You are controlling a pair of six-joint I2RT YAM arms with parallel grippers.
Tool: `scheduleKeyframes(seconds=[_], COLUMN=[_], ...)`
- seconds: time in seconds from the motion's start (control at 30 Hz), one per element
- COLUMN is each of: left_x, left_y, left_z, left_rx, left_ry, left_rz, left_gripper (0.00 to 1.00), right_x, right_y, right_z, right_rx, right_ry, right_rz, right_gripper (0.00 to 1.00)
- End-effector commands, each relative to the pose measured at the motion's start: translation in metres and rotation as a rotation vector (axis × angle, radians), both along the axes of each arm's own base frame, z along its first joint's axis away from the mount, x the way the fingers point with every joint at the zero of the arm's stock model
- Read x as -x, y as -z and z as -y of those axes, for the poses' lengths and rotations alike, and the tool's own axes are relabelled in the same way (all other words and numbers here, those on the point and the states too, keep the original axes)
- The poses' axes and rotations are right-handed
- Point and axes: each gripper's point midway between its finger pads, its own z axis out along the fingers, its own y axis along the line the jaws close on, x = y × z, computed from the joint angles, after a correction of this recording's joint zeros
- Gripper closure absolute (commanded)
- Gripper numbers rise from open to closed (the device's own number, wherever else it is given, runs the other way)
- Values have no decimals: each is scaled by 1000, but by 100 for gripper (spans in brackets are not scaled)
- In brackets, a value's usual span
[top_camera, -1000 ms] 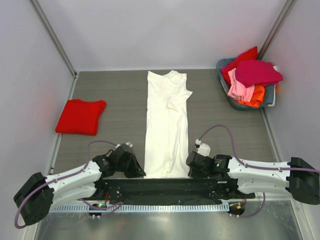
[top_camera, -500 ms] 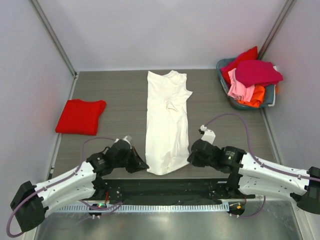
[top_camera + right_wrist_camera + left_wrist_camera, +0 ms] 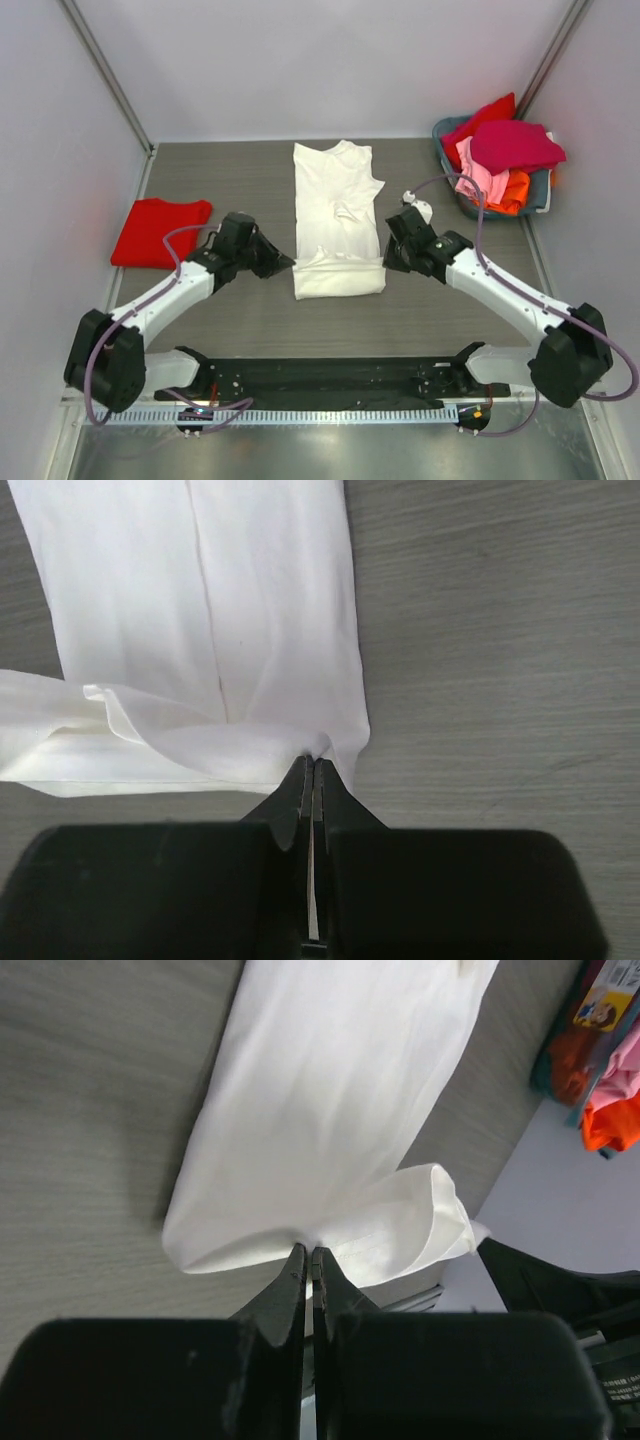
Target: Fold and stack the t-shirts
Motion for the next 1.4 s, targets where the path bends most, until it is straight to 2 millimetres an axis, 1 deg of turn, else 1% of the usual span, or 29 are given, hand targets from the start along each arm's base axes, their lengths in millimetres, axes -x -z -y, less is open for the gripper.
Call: scheduleKeyframes(seconds=[0.0, 0.03, 0.07, 0.1, 0.13, 0.17, 0.2, 0.23, 0.27, 0.33, 0.37, 0.43, 0.5, 0.53, 0.57, 0.63, 0.67, 0.7, 0.73, 0.8, 0.83, 0.97, 1.13, 1.2, 1.23, 1.27, 1.3, 1.33, 1.37], left_x=[-43, -51, -62, -70, -77, -87, -93, -99, -108, -118, -124, -132, -142, -145, -150, -156, -161, -165, -167, -174, -176, -185, -196, -201, -206, -209, -212, -215, -218], left_y=[-29, -17, -25, -25, -12, -20, -21, -11, -18, -16, -13, -12, -12, -10, -10, -10, -15, -10, -11, -13, -8, -6, 0, 3, 2, 6, 8, 8, 7], left_z=[6, 7, 13, 12, 14, 19, 19, 21, 23, 24, 26, 24, 19, 17, 14, 12, 13, 11, 12, 14, 16, 15, 12, 13, 13, 11, 9, 8, 8], left_rx=[11, -6, 7, 9, -2, 14, 16, 4, 13, 16, 18, 25, 31, 33, 37, 44, 49, 47, 55, 62, 63, 62, 51, 53, 56, 57, 55, 59, 71], left_ry=[13, 13, 27, 26, 37, 50, 49, 57, 58, 61, 62, 58, 42, 34, 24, 20, 21, 18, 25, 30, 32, 24, -7, -10, -13, -20, -32, -43, -56], left_rz=[115, 86, 98, 97, 68, 86, 86, 66, 81, 75, 67, 64, 61, 60, 61, 61, 73, 66, 64, 71, 57, 57, 57, 52, 59, 51, 50, 49, 55], left_gripper=[100, 100, 100, 100, 100, 100, 100, 100, 100, 100, 100, 100, 100, 100, 100, 100, 100, 100, 100, 100, 100, 100, 100, 100, 99, 96, 93, 66, 51], right_x=[-42, -49, -59, -65, -75, -85, -91, -104, -109, -124, -130, -139, -152, -159, -165, -170, -173, -177, -182, -186, -190, -200, -210, -214, -219, -222, -224, -231, -233], right_y=[-17, -16, -25, -23, -16, -23, -22, -22, -21, -26, -19, -17, -13, -16, -9, -9, -8, -1, -4, -1, 2, 0, 4, 12, 10, 18, 19, 17, 18], right_z=[-9, -9, -13, -14, -10, -12, -12, -11, -9, -8, -9, -11, -8, -8, -2, -6, -5, -2, -2, -3, -2, -4, -3, -2, -4, -4, -5, -5, -5], right_rx=[-38, -33, -53, -49, -35, -43, -45, -43, -40, -55, -49, -60, -58, -63, -57, -95, -98, -98, -101, -118, -122, -146, -156, -158, -165, -166, -177, -184, -188], right_ry=[-48, -56, -62, -63, -56, -55, -55, -43, -46, -41, -50, -59, -54, -51, -34, -55, -57, -52, -55, -63, -61, -71, -63, -60, -60, -59, -56, -47, -39], right_rz=[55, 52, 67, 58, 37, 49, 44, 41, 40, 44, 28, 18, 12, 21, 4, -6, -8, -25, -16, -26, -35, -29, -36, -50, -43, -58, -64, -53, -56], right_gripper=[99, 99, 99, 99, 99, 99, 99, 99, 99, 99, 99, 99, 99, 99, 99, 99, 99, 99, 99, 99, 99, 99, 99, 99, 96, 93, 77, 61, 48])
